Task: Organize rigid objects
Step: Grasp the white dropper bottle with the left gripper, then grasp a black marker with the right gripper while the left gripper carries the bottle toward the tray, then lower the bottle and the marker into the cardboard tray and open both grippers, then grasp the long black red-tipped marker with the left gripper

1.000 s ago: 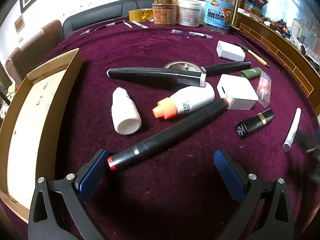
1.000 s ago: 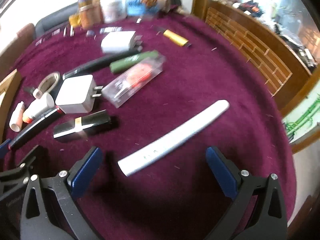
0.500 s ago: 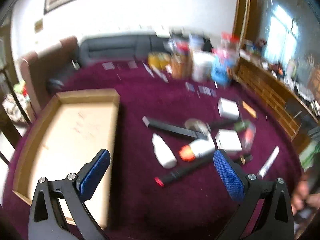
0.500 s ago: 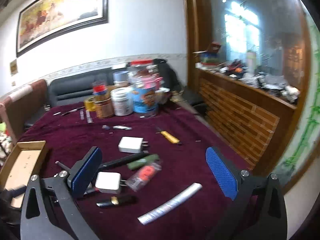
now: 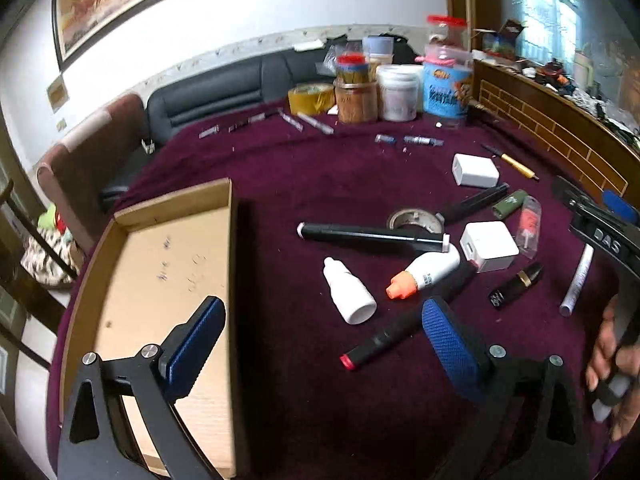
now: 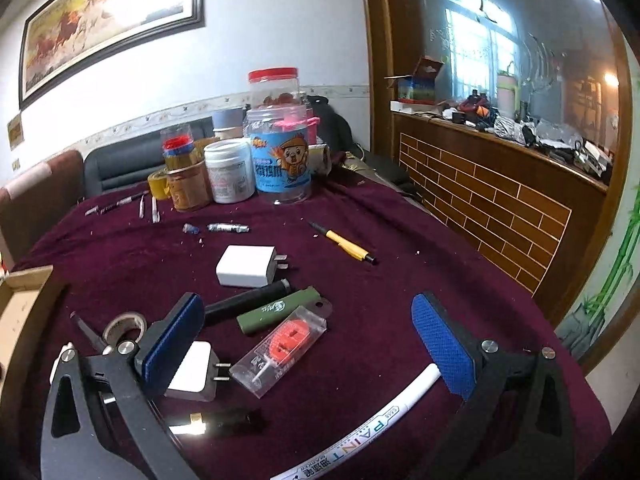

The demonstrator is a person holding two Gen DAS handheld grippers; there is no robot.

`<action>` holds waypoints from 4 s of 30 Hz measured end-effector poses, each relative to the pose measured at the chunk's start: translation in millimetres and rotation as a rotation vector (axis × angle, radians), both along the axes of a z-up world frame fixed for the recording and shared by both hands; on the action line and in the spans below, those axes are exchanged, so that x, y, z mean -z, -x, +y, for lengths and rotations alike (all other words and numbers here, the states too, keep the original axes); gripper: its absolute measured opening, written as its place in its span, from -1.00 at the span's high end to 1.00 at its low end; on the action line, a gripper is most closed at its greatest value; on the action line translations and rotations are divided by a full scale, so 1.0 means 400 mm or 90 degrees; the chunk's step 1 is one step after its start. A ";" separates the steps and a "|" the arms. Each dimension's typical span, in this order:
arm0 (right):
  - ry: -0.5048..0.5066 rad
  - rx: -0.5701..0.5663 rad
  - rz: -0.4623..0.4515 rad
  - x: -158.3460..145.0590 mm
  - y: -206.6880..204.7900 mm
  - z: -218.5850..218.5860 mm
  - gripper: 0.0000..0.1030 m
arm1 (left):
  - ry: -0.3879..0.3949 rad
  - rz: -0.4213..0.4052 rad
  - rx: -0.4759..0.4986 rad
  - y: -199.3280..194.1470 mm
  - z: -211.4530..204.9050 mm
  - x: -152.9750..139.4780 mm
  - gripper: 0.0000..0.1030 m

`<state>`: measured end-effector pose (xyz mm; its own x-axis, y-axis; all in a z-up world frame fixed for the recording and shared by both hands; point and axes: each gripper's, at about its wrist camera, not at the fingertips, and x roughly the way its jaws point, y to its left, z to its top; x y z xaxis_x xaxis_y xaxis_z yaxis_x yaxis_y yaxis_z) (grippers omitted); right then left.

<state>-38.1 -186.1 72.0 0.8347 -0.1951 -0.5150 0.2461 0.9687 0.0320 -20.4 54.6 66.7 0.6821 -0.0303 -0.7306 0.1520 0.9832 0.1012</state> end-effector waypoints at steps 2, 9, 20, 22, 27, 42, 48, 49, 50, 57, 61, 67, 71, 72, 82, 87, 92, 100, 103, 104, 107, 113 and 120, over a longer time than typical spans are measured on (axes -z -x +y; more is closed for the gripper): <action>0.014 -0.009 0.007 0.005 -0.005 0.015 -1.00 | 0.024 0.025 -0.013 -0.019 0.004 0.015 -0.87; 0.026 -0.021 0.015 0.007 -0.010 0.031 -1.00 | 0.049 0.107 -0.035 -0.080 0.013 0.078 -0.16; 0.035 -0.027 0.035 0.021 -0.025 0.036 -1.00 | 0.060 0.139 -0.056 -0.148 0.007 0.128 -0.14; 0.039 -0.026 0.037 0.024 -0.027 0.037 -1.00 | 0.059 0.141 -0.046 -0.151 -0.002 0.137 0.17; 0.050 -0.025 0.047 0.035 -0.035 0.041 -1.00 | 0.075 0.126 -0.029 -0.127 -0.005 0.120 0.57; -0.110 -0.182 0.142 0.014 -0.060 0.046 -1.00 | 0.170 0.032 -0.010 0.073 0.130 -0.057 0.56; -0.030 -0.362 0.231 0.022 -0.167 0.261 -0.92 | 0.186 0.033 -0.021 0.106 0.175 -0.055 0.56; -0.005 -0.376 0.243 0.032 -0.187 0.297 -0.80 | 0.186 0.031 -0.029 0.110 0.189 -0.056 0.56; 0.006 -0.386 0.252 0.041 -0.202 0.321 -0.74 | 0.186 0.028 -0.036 0.114 0.203 -0.058 0.56; 0.109 -0.466 0.298 0.090 -0.270 0.477 -0.39 | 0.184 0.011 -0.090 0.132 0.325 -0.055 0.56; 0.150 -0.477 0.333 0.124 -0.279 0.508 0.41 | 0.203 0.015 -0.112 0.121 0.378 -0.041 0.56; 0.045 -0.453 0.330 0.061 -0.282 0.462 0.76 | 0.235 0.025 -0.126 0.091 0.449 -0.043 0.56; -0.054 -0.458 0.315 -0.013 -0.274 0.462 0.76 | 0.244 0.028 -0.112 0.032 0.478 -0.070 0.56; -0.074 -0.461 0.314 -0.022 -0.274 0.472 0.76 | 0.240 0.030 -0.111 0.005 0.482 -0.071 0.56; -0.226 -0.423 0.369 0.027 -0.349 0.676 0.75 | 0.304 0.149 -0.118 -0.279 0.496 0.035 0.57; -0.214 -0.384 0.366 0.057 -0.389 0.717 0.75 | 0.292 0.150 -0.138 -0.331 0.497 0.072 0.57; -0.225 -0.368 0.370 0.069 -0.404 0.721 0.75 | 0.306 0.149 -0.160 -0.346 0.519 0.085 0.42; -0.164 -0.369 0.335 0.048 -0.378 0.735 0.70 | 0.337 0.143 -0.172 -0.307 0.554 0.054 0.12; -0.143 -0.377 0.296 0.001 -0.351 0.717 0.43 | 0.324 0.109 -0.168 -0.262 0.541 0.004 0.03; -0.137 -0.381 0.274 -0.024 -0.330 0.698 0.42 | 0.321 0.098 -0.164 -0.242 0.535 -0.014 -0.04; -0.082 -0.375 0.179 -0.102 -0.248 0.632 0.41 | 0.309 0.067 -0.148 -0.179 0.499 -0.064 -0.17; 0.130 -0.199 -0.015 -0.164 -0.079 0.461 -0.98 | 0.295 0.047 -0.077 -0.086 0.369 -0.122 -0.34; -0.028 -0.055 0.038 -0.059 -0.083 0.113 -0.98 | 0.212 0.065 -0.008 -0.031 0.168 -0.086 -0.40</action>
